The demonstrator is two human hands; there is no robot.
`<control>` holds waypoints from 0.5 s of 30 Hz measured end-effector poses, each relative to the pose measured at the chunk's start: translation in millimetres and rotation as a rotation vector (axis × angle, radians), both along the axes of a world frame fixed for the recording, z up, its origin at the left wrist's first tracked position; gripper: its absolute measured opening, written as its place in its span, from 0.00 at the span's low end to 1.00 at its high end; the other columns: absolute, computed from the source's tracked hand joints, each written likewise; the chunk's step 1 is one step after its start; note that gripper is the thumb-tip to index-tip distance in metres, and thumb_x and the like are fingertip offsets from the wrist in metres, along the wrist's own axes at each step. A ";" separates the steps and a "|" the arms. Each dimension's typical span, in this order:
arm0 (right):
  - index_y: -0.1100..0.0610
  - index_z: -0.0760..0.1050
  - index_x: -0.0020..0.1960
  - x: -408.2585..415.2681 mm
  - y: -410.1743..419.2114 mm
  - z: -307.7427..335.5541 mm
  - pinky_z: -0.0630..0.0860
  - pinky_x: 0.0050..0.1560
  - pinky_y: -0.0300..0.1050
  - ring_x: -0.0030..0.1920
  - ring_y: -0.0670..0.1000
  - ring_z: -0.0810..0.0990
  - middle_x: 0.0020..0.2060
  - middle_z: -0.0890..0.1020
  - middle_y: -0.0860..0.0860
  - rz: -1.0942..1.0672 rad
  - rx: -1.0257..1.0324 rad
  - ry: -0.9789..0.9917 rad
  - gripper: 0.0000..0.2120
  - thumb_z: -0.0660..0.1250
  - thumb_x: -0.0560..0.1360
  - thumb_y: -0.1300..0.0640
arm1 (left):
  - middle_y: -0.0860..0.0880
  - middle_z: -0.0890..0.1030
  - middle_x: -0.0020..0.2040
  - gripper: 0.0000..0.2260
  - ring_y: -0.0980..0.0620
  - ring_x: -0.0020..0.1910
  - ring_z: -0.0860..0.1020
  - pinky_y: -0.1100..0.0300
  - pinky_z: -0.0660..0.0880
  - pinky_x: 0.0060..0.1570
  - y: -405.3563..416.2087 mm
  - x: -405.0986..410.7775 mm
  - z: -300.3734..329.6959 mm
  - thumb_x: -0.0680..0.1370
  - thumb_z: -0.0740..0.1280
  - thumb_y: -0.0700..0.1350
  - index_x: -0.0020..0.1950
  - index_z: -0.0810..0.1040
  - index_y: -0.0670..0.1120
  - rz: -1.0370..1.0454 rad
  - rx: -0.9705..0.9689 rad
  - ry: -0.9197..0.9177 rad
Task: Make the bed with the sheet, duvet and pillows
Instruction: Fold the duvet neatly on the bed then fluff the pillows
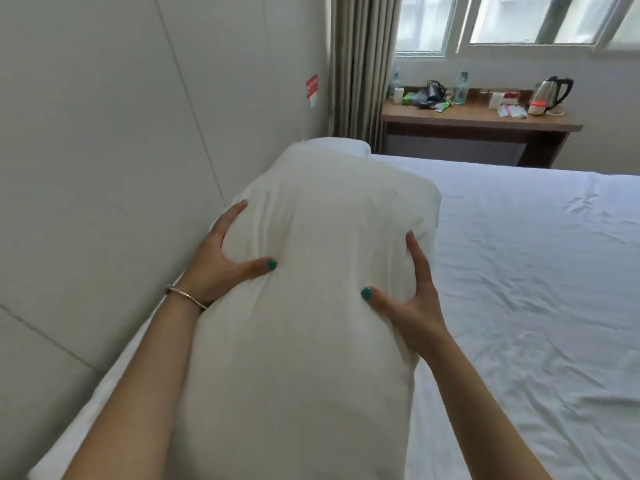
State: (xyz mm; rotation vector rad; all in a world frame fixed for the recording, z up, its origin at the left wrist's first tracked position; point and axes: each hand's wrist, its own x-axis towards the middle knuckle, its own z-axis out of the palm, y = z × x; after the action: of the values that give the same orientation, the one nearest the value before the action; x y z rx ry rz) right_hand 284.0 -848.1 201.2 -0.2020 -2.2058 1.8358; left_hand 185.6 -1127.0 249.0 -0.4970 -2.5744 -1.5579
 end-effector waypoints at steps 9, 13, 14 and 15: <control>0.22 0.52 0.67 -79.5 -158.2 -60.2 0.69 0.67 0.50 0.65 0.49 0.70 0.69 0.67 0.46 0.207 -0.067 -0.218 0.49 0.76 0.54 0.32 | 0.59 0.66 0.71 0.52 0.58 0.65 0.68 0.62 0.65 0.64 -181.0 -57.1 -38.9 0.50 0.75 0.69 0.72 0.59 0.66 0.229 -0.200 -0.344; 0.26 0.40 0.68 -76.3 -193.8 -133.8 0.63 0.70 0.51 0.71 0.55 0.63 0.74 0.61 0.52 0.319 0.032 -0.477 0.55 0.73 0.53 0.29 | 0.49 0.65 0.75 0.63 0.48 0.71 0.67 0.54 0.64 0.70 -219.6 -53.3 -137.0 0.46 0.72 0.73 0.78 0.53 0.58 0.353 -0.262 -0.674; 0.27 0.39 0.69 -77.4 -197.0 -140.0 0.62 0.70 0.51 0.72 0.54 0.61 0.75 0.59 0.50 0.318 0.033 -0.475 0.56 0.74 0.54 0.31 | 0.48 0.67 0.73 0.62 0.47 0.69 0.69 0.52 0.66 0.69 -223.1 -55.0 -149.0 0.47 0.73 0.74 0.77 0.54 0.59 0.388 -0.272 -0.670; 0.29 0.39 0.70 -81.1 -199.4 -142.0 0.61 0.71 0.51 0.73 0.53 0.60 0.76 0.57 0.48 0.302 0.031 -0.455 0.57 0.77 0.57 0.35 | 0.47 0.69 0.70 0.61 0.46 0.67 0.71 0.52 0.68 0.68 -223.8 -58.8 -152.6 0.47 0.73 0.73 0.77 0.56 0.59 0.420 -0.282 -0.644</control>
State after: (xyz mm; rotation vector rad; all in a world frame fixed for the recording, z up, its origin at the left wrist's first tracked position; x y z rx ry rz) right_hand 202.9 -1047.5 59.2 -0.3229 -2.6953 2.0739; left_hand 126.8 -1350.9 96.4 0.6098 -3.0800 -1.3619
